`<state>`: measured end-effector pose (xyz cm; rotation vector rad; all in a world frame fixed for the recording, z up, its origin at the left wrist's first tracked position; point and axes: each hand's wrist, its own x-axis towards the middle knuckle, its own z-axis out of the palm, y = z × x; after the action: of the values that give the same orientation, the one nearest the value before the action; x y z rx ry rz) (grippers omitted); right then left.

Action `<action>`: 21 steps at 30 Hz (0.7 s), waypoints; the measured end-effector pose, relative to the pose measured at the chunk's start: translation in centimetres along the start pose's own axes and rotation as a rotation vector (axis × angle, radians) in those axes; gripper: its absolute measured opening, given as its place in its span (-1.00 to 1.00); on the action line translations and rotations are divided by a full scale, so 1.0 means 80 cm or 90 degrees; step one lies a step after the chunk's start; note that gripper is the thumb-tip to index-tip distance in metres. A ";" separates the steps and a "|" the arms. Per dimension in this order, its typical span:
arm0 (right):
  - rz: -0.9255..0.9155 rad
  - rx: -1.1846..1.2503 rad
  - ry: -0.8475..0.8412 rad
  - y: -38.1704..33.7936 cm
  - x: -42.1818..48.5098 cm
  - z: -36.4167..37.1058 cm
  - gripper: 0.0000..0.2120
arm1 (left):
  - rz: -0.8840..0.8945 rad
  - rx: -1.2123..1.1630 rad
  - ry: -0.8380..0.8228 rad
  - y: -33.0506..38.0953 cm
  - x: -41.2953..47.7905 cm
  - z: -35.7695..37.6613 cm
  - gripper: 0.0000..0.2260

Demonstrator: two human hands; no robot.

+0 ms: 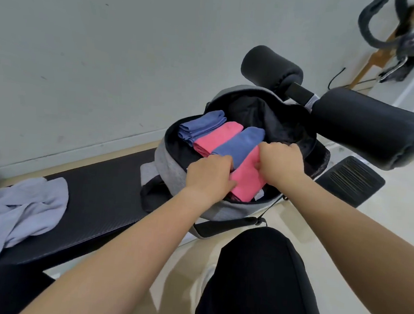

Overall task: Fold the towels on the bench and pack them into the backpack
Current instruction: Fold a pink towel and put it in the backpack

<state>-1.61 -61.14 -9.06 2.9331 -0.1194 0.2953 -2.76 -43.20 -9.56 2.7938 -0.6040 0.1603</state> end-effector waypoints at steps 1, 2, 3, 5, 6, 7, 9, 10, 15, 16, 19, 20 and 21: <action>0.000 -0.038 0.014 0.001 0.001 -0.001 -0.87 | 0.024 0.002 0.025 -0.006 0.002 0.000 -0.65; 0.000 -0.062 0.015 0.002 0.002 0.000 -0.89 | 0.051 0.003 0.037 -0.012 0.006 0.001 -0.61; -0.002 -0.077 0.015 0.002 0.003 0.000 -0.89 | 0.078 0.008 0.032 -0.017 0.009 0.000 -0.56; 0.001 -0.085 0.032 -0.003 0.000 0.006 -0.84 | 0.130 0.044 -0.018 -0.024 0.017 0.002 -0.50; 0.008 -0.082 0.046 -0.007 -0.005 0.009 -0.81 | 0.146 0.067 -0.050 -0.026 0.021 0.004 -0.49; 0.015 -0.068 0.073 -0.011 -0.012 0.013 -0.80 | 0.152 0.083 -0.078 -0.027 0.023 0.005 -0.49; 0.001 -0.018 0.140 -0.016 -0.027 0.021 -0.84 | 0.137 0.073 -0.104 -0.029 0.027 0.007 -0.51; -0.022 0.016 0.153 -0.018 -0.034 0.025 -0.89 | 0.123 0.052 -0.110 -0.029 0.029 0.006 -0.52; -0.025 0.324 -0.134 -0.033 -0.064 0.022 -0.36 | 0.093 -0.024 -0.148 -0.037 0.034 0.006 -0.51; -0.030 0.326 -0.186 -0.034 -0.063 0.020 -0.24 | 0.090 -0.035 -0.149 -0.038 0.034 0.007 -0.51; -0.040 0.302 -0.237 -0.034 -0.054 0.017 -0.07 | 0.094 -0.038 -0.152 -0.039 0.035 0.009 -0.50; -0.037 0.292 -0.243 -0.033 -0.050 0.020 -0.04 | 0.096 -0.037 -0.154 -0.038 0.035 0.009 -0.49; -0.033 0.280 -0.248 -0.032 -0.047 0.021 -0.01 | 0.097 -0.038 -0.155 -0.038 0.034 0.010 -0.49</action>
<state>-4.68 -58.72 -11.93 3.3854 -0.0344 -0.3022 1.06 -41.83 -10.62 2.7291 -0.8642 -0.1685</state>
